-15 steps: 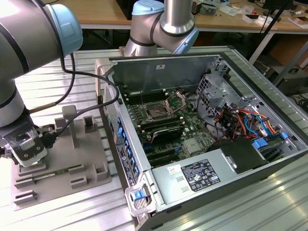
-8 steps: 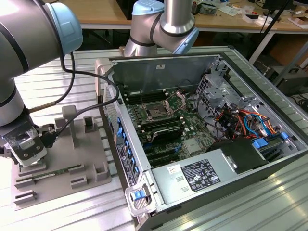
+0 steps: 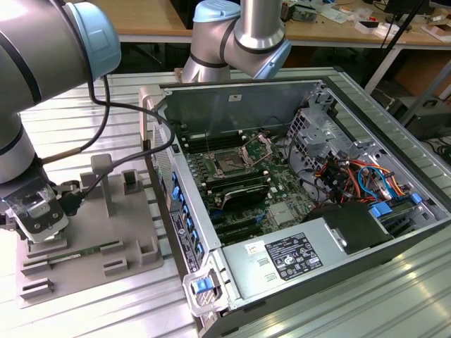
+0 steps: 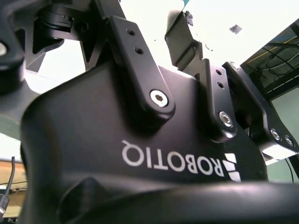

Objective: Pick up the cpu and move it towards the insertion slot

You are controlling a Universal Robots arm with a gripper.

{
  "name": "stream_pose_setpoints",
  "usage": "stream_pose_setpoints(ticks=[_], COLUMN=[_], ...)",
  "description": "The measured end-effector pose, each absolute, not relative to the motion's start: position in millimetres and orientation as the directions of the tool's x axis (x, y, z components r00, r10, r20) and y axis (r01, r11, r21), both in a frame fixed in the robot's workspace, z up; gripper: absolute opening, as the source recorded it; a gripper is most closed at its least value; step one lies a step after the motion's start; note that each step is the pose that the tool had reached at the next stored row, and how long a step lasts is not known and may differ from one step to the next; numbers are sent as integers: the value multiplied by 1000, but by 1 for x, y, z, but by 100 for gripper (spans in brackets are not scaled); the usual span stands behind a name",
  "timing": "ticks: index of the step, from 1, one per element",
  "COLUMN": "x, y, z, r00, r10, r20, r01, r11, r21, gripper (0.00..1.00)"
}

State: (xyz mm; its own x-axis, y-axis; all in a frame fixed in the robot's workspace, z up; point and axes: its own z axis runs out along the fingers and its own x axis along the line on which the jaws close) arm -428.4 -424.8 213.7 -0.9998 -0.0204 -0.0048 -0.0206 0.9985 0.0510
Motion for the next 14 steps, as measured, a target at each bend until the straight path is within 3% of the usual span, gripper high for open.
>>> stream_pose_setpoints(ticks=[14], x=[-428], y=[-425], z=[217], r00=[-1000], r10=[-20], r20=[-5], r01=[-21], r11=[998], r21=[51], gripper=[54])
